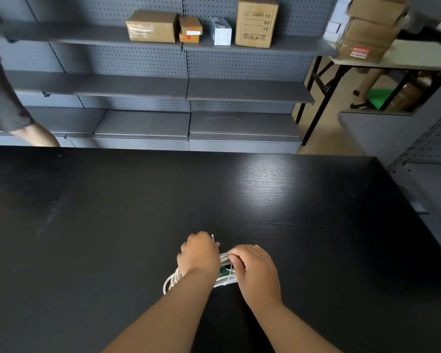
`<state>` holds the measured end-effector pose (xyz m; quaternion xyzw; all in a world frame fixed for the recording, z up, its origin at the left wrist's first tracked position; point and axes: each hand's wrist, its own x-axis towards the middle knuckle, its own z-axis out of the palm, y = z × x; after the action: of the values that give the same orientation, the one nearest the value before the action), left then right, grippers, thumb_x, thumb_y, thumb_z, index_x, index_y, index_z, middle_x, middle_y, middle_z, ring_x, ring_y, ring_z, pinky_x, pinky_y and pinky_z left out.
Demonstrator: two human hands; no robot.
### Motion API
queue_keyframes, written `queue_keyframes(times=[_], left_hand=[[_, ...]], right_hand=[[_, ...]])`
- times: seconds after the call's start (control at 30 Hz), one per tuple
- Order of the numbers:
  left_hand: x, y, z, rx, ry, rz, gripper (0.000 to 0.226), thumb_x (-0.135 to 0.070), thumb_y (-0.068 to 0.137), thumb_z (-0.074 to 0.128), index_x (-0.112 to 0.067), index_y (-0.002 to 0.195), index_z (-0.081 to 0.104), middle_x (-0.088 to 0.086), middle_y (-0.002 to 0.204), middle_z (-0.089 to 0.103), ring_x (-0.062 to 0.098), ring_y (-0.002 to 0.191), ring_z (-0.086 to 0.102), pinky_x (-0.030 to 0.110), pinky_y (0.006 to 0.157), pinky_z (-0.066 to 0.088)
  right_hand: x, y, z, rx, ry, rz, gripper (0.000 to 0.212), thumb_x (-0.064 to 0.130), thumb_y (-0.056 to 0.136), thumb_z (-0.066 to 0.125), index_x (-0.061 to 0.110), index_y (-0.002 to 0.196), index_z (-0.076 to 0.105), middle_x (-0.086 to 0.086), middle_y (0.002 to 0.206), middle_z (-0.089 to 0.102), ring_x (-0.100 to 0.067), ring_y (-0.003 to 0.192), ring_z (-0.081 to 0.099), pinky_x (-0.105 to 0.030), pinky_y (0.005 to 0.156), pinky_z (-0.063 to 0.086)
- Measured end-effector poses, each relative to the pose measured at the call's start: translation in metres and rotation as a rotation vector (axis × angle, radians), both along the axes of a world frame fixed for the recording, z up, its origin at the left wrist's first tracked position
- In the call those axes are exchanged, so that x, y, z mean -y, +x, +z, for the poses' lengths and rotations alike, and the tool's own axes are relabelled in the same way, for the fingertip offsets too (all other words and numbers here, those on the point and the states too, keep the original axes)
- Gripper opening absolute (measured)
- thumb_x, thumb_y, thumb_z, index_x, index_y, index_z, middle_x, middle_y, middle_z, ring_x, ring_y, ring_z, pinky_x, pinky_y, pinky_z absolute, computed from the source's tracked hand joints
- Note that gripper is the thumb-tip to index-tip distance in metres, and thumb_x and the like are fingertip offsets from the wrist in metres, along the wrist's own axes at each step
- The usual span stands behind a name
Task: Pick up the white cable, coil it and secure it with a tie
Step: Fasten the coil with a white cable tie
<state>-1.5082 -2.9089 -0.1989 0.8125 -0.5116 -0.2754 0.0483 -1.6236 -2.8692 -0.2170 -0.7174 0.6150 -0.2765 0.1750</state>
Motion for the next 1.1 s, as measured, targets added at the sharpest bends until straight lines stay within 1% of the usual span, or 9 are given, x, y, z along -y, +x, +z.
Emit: queue_keyframes(times=[0.13, 0.2, 0.37, 0.5, 0.6, 0.7, 0.8, 0.9, 1.1], left_hand=[[-0.001, 0.006, -0.005, -0.111, -0.045, -0.009, 0.023, -0.028, 0.091, 0.050, -0.011, 0.092, 0.065, 0.007, 0.103, 0.063, 0.028, 0.098, 0.057, 0.037, 0.082, 0.049], [-0.004, 0.008, -0.007, -0.198, -0.099, -0.006, 0.016, -0.030, 0.090, 0.051, -0.020, 0.084, 0.063, 0.000, 0.098, 0.062, 0.022, 0.092, 0.058, 0.034, 0.077, 0.047], [-0.010, 0.015, -0.010, -0.326, -0.191, 0.011, 0.019, -0.032, 0.088, 0.056, -0.032, 0.070, 0.049, -0.013, 0.071, 0.058, 0.004, 0.064, 0.053, 0.024, 0.054, 0.038], [-0.014, 0.018, -0.008, -0.402, -0.226, 0.020, 0.016, -0.031, 0.085, 0.061, -0.031, 0.071, 0.053, -0.012, 0.071, 0.062, 0.006, 0.067, 0.058, 0.025, 0.056, 0.043], [-0.015, 0.019, -0.006, -0.448, -0.241, 0.046, 0.014, -0.028, 0.084, 0.064, -0.029, 0.072, 0.056, -0.012, 0.071, 0.064, 0.006, 0.069, 0.059, 0.025, 0.058, 0.044], [-0.015, 0.021, -0.005, -0.476, -0.247, 0.063, 0.016, -0.025, 0.083, 0.064, -0.031, 0.070, 0.057, -0.013, 0.071, 0.064, 0.003, 0.067, 0.059, 0.020, 0.054, 0.039], [-0.015, 0.021, -0.005, -0.510, -0.250, 0.079, 0.016, -0.022, 0.084, 0.065, -0.031, 0.072, 0.060, -0.013, 0.073, 0.065, 0.003, 0.070, 0.061, 0.018, 0.057, 0.042], [-0.016, 0.022, -0.005, -0.533, -0.258, 0.077, 0.014, -0.021, 0.084, 0.065, -0.031, 0.074, 0.062, -0.014, 0.074, 0.066, 0.004, 0.072, 0.062, 0.018, 0.061, 0.045], [-0.018, 0.023, -0.006, -0.602, -0.275, 0.073, 0.024, -0.018, 0.083, 0.065, -0.035, 0.067, 0.063, -0.015, 0.070, 0.068, 0.001, 0.070, 0.062, 0.012, 0.058, 0.042]], right_hand=[[0.000, 0.001, 0.002, 0.016, -0.003, -0.011, 0.011, 0.017, 0.087, 0.060, 0.021, 0.080, 0.068, 0.009, 0.080, 0.068, -0.008, 0.076, 0.062, -0.022, 0.093, 0.038], [0.001, 0.002, 0.005, 0.024, 0.036, -0.019, 0.010, 0.021, 0.088, 0.060, 0.021, 0.087, 0.070, 0.010, 0.088, 0.070, -0.006, 0.083, 0.060, -0.023, 0.092, 0.041], [0.009, 0.004, 0.013, 0.132, 0.231, -0.058, 0.016, 0.024, 0.087, 0.061, 0.020, 0.098, 0.071, 0.008, 0.101, 0.066, -0.006, 0.094, 0.057, -0.017, 0.082, 0.046], [0.013, 0.008, 0.020, 0.200, 0.283, -0.093, 0.014, 0.022, 0.084, 0.064, 0.018, 0.094, 0.072, 0.005, 0.098, 0.066, -0.007, 0.091, 0.055, -0.007, 0.072, 0.037], [0.014, 0.011, 0.022, 0.144, 0.252, -0.066, 0.012, 0.023, 0.085, 0.063, 0.018, 0.092, 0.072, 0.007, 0.097, 0.064, -0.005, 0.093, 0.047, -0.005, 0.071, 0.032], [0.017, 0.015, 0.023, 0.123, 0.288, -0.050, 0.015, 0.027, 0.088, 0.059, 0.020, 0.094, 0.071, 0.007, 0.099, 0.064, -0.007, 0.097, 0.049, -0.016, 0.079, 0.039], [0.020, 0.018, 0.025, 0.114, 0.374, -0.065, 0.019, 0.027, 0.089, 0.056, 0.018, 0.096, 0.071, 0.004, 0.103, 0.064, -0.012, 0.100, 0.051, -0.027, 0.085, 0.044], [0.025, 0.020, 0.026, 0.128, 0.450, -0.086, 0.019, 0.025, 0.089, 0.055, 0.016, 0.092, 0.072, 0.002, 0.107, 0.061, -0.015, 0.099, 0.054, -0.033, 0.086, 0.048], [0.032, 0.020, 0.029, 0.151, 0.560, -0.070, 0.016, 0.025, 0.087, 0.059, 0.018, 0.084, 0.073, 0.005, 0.105, 0.060, -0.017, 0.099, 0.056, -0.038, 0.088, 0.049]])
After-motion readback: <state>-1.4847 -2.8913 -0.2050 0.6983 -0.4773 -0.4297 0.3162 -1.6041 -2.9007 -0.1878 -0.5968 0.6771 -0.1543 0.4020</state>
